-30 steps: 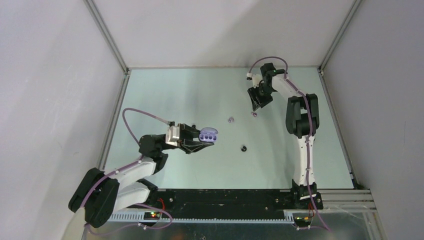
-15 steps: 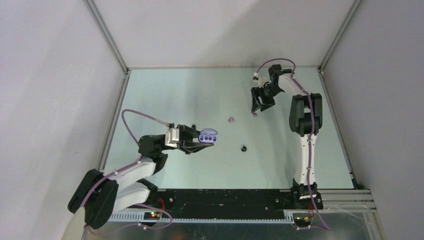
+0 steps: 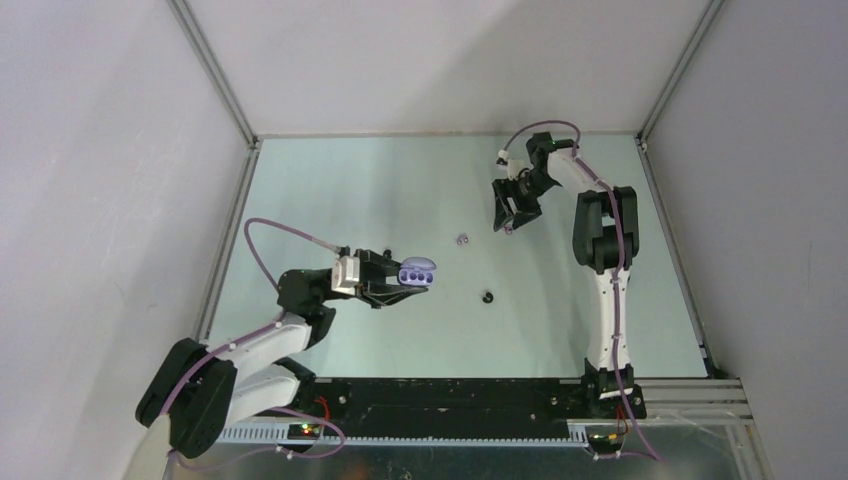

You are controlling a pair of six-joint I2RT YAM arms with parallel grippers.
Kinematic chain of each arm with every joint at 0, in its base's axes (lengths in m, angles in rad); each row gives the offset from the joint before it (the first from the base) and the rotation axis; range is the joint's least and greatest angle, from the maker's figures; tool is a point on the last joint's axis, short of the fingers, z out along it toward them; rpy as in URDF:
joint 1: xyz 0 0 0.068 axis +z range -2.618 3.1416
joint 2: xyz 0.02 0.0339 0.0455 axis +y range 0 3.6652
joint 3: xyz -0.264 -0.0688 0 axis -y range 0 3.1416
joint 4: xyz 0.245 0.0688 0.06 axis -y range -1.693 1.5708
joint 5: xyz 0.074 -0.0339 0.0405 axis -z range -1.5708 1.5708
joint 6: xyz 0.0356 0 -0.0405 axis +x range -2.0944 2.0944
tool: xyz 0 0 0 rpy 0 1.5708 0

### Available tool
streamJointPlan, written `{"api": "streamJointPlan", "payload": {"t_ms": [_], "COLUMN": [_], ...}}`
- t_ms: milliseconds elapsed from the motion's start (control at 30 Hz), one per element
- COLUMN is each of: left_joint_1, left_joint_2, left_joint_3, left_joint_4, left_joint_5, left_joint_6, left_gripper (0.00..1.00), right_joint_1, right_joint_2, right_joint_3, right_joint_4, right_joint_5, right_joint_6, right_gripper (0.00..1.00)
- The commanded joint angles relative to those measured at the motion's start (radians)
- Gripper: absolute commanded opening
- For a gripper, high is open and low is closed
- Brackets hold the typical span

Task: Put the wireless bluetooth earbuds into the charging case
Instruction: Pick up the earbud from the center of the board.

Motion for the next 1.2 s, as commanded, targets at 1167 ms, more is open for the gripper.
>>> {"api": "streamJointPlan", "payload": {"t_ms": [1167], "left_joint_1": [-0.007], "left_joint_2": [-0.006], "left_joint_3": [0.015], "left_joint_4": [0.005], "left_joint_5": [0.006], "left_joint_6": [0.040], "left_gripper": [0.00], "right_joint_1": [0.197], "right_joint_2": [-0.250], "right_joint_3": [-0.190], "right_joint_4": [0.285], "right_joint_5": [0.444], "right_joint_6": [-0.214], "right_gripper": [0.49]}}
